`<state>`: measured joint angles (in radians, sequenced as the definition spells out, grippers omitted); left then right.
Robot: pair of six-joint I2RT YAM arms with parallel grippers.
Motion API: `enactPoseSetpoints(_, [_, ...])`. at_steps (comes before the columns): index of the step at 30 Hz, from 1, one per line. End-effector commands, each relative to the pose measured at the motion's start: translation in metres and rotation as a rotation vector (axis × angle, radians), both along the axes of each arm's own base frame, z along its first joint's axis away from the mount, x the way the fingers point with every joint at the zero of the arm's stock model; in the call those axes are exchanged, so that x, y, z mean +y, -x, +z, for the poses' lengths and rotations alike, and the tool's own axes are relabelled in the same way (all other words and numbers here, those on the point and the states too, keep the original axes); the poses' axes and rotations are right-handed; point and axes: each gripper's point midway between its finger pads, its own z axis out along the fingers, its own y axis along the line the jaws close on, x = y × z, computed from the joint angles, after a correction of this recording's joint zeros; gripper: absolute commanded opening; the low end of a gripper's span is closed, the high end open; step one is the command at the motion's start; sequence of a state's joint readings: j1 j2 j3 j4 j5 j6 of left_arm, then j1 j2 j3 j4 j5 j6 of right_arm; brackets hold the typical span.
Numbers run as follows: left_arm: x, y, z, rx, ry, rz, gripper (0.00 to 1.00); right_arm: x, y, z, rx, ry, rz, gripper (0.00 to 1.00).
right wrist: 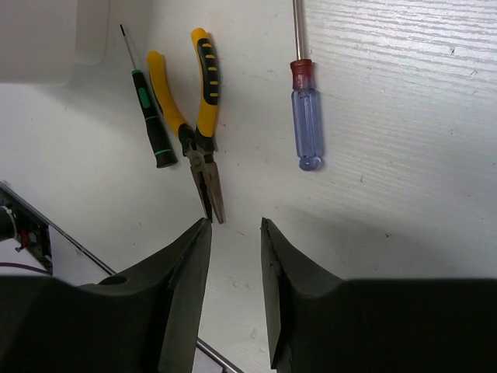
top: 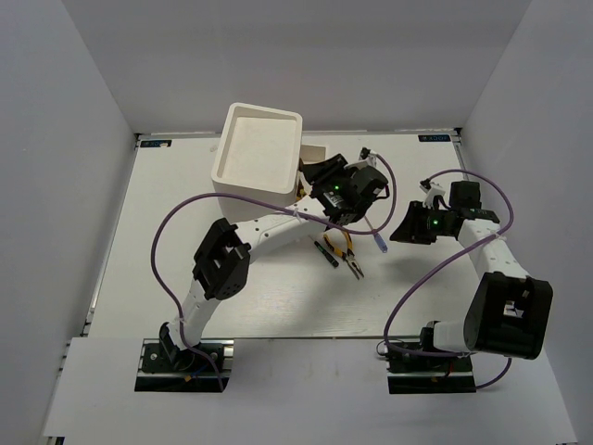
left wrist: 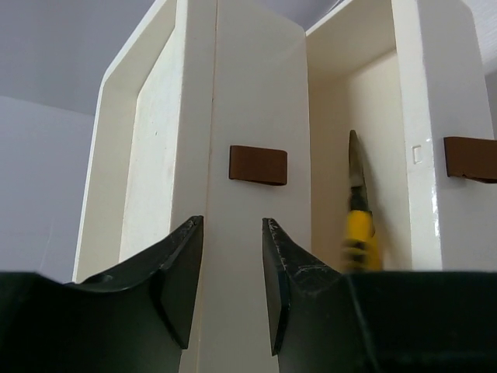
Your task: Sort the tools into containers
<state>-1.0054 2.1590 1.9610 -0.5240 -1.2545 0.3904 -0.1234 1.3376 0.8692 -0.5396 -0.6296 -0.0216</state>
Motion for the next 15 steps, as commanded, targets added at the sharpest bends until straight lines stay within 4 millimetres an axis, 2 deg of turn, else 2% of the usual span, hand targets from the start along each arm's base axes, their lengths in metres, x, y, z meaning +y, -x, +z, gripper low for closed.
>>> enactPoseSetpoints(1, [-0.001, 0.003, 0.017, -0.035, 0.047, 0.011, 0.47, 0.0, -0.007, 0.009, -0.038, -0.006, 0.015, 0.38])
enactPoseSetpoints(4, [-0.007, 0.005, 0.026, -0.049, 0.071, 0.001, 0.47, 0.0, -0.007, 0.009, -0.044, -0.005, 0.027, 0.38])
enactPoseSetpoints(6, [-0.008, 0.005, 0.041, -0.067, 0.106, 0.003, 0.49, 0.003, -0.006, 0.011, -0.056, -0.012, 0.053, 0.43])
enactPoseSetpoints(7, [-0.013, 0.004, 0.06, -0.089, 0.181, -0.011, 0.49, 0.003, -0.006, 0.01, -0.057, -0.013, 0.071, 0.43])
enactPoseSetpoints(8, [-0.018, 0.007, 0.07, -0.091, 0.224, -0.029, 0.26, 0.014, -0.002, 0.017, -0.07, -0.068, 0.121, 0.43])
enactPoseSetpoints(9, [-0.018, 0.009, 0.081, -0.094, 0.275, -0.036, 0.1, 0.018, 0.0, 0.02, -0.082, -0.088, 0.154, 0.4])
enactPoseSetpoints(10, [-0.018, 0.014, 0.103, -0.095, 0.39, -0.05, 0.0, 0.024, 0.002, 0.016, -0.118, -0.076, 0.224, 0.37])
enactPoseSetpoints(11, [-0.016, 0.015, 0.112, -0.079, 0.463, -0.061, 0.0, 0.031, 0.004, 0.019, -0.135, -0.102, 0.264, 0.31])
enactPoseSetpoints(12, [-0.011, 0.02, 0.126, -0.063, 0.556, -0.074, 0.0, 0.034, 0.004, 0.018, -0.147, -0.101, 0.292, 0.29])
enactPoseSetpoints(13, [0.002, 0.031, 0.142, -0.03, 0.726, -0.079, 0.0, 0.036, 0.0, 0.015, -0.191, -0.076, 0.334, 0.27])
enactPoseSetpoints(14, [0.011, 0.037, 0.149, -0.02, 0.794, -0.075, 0.04, 0.045, 0.0, 0.01, -0.199, -0.037, 0.374, 0.26])
enactPoseSetpoints(15, [0.021, 0.044, 0.157, -0.019, 0.848, -0.078, 0.16, 0.045, -0.005, 0.007, -0.203, -0.02, 0.378, 0.26])
